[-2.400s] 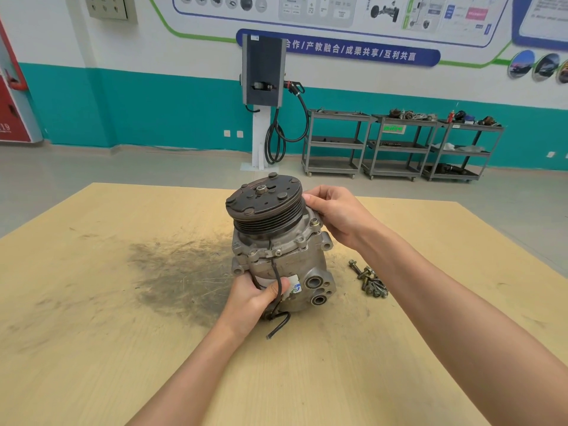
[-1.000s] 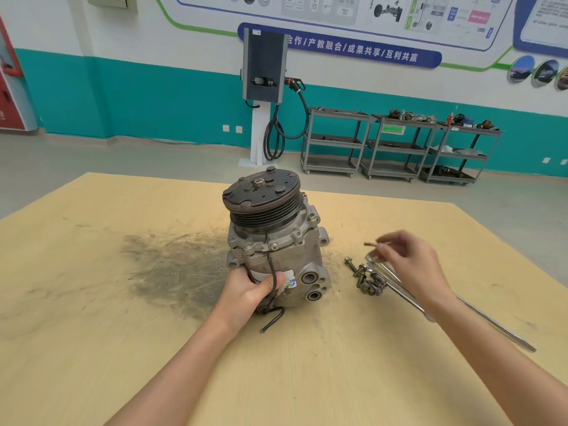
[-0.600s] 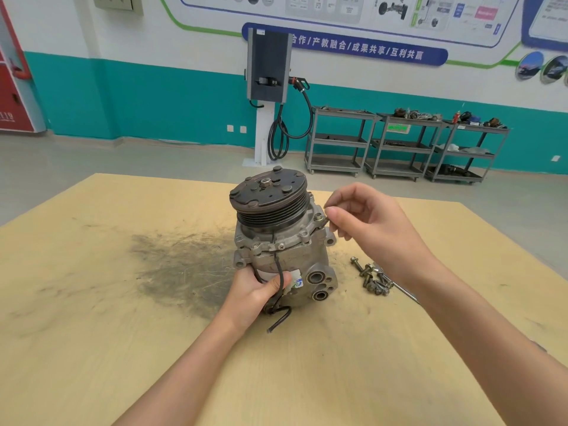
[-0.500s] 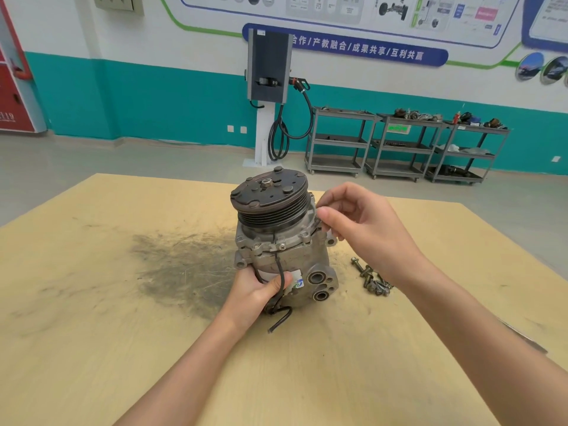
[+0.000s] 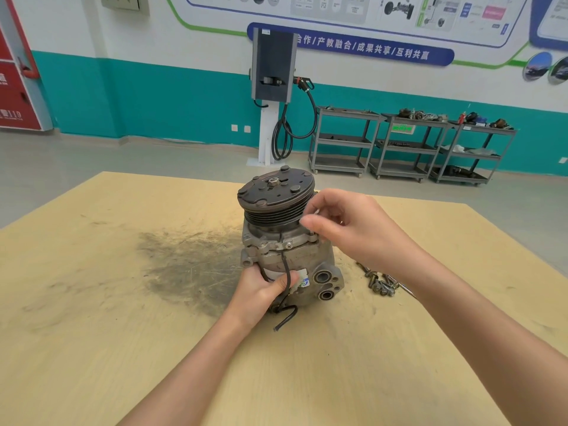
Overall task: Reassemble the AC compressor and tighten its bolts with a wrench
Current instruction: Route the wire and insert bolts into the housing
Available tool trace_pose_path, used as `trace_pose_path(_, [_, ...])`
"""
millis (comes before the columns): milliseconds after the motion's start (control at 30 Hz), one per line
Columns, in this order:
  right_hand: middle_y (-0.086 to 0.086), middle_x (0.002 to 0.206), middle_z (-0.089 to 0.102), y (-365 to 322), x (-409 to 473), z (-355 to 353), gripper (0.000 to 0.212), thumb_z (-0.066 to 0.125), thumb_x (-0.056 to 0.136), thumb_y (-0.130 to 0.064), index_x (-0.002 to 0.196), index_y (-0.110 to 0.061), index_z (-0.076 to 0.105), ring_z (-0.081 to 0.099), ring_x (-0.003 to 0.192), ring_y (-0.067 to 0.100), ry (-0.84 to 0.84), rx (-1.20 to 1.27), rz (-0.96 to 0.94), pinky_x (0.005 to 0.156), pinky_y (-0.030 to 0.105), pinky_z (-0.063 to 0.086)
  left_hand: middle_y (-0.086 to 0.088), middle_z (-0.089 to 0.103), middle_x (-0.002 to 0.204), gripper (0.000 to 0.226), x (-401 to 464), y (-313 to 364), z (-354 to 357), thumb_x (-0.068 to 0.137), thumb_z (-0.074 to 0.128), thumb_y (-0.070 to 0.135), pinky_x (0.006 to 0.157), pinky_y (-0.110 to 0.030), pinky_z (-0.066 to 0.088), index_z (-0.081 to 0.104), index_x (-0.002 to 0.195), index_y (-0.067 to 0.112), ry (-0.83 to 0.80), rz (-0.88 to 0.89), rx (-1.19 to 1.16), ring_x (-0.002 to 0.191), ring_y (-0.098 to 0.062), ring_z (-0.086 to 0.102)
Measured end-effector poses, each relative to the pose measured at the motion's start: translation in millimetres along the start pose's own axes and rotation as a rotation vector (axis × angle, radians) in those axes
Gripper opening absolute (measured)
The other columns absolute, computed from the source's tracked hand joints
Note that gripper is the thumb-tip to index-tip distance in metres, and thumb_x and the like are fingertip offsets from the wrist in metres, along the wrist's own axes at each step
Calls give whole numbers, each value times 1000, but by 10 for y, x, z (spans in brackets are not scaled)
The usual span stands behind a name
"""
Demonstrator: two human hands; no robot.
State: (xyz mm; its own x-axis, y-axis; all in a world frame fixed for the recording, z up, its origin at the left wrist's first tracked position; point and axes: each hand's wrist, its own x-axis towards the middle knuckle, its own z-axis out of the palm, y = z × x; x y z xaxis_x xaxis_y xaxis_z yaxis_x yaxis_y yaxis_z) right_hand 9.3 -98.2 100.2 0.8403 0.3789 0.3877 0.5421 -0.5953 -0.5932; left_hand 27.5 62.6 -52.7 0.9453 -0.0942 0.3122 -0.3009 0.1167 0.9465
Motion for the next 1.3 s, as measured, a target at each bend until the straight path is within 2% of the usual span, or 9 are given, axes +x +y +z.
trace_pose_path(100, [-5,64,57,21,-51,-65,17,54,97,-13,95,-24,67,48,58,6,84,203,20,53,16,38,17,75,100,24,-2,3,3,77,67,26,84,-12,48,69,101,25,6,-13,6,101,-1,68])
trace_pose_path(233, [-1,62,55,35,-72,-67,28,47,87,6,76,-13,64,43,56,9,78,305,78,52,22,37,17,75,101,24,-5,13,4,77,67,25,85,-13,48,69,101,24,-1,-16,0,102,-2,68])
trace_pose_path(367, [4,64,60,23,-73,-48,15,50,79,-4,73,-8,63,44,54,6,84,235,90,51,19,36,17,75,99,27,-8,24,11,77,66,24,84,-13,48,69,103,20,-10,-9,-3,100,-1,68])
trace_pose_path(533, [12,79,68,38,-63,-1,14,56,83,-5,77,-12,67,57,70,20,101,185,92,68,43,53,15,75,98,26,-9,24,15,77,66,25,84,-14,48,69,102,19,-10,-13,-5,99,-2,68])
trace_pose_path(733, [4,70,63,75,-98,54,5,71,87,-19,92,-21,71,52,63,9,114,238,69,62,23,46,17,74,104,26,-14,28,17,79,67,24,88,-14,47,67,105,24,3,15,-12,105,-3,67])
trace_pose_path(867, [-4,69,64,65,-81,63,4,71,87,-19,91,-20,73,54,64,7,92,212,80,63,25,47,17,74,104,25,-15,28,14,78,67,24,87,-13,47,68,104,27,2,11,-6,105,-2,67])
trace_pose_path(1000, [8,76,69,48,-54,52,6,74,85,-19,89,-17,71,58,67,17,69,197,104,70,37,52,21,73,103,26,-16,31,18,78,67,24,87,-11,46,67,104,27,2,11,-3,104,1,66])
trace_pose_path(1167, [-1,66,63,45,-36,133,17,79,79,-23,86,-17,65,50,56,2,147,134,101,56,20,44,19,74,101,25,-13,35,16,78,67,24,85,-11,47,68,103,25,-6,4,-9,102,0,67])
trace_pose_path(1300, [0,72,67,76,-87,163,9,74,84,-24,89,-19,68,59,65,12,177,154,111,64,24,50,18,74,102,25,-17,38,13,78,67,25,86,-12,47,68,103,26,-4,4,-10,103,-1,67])
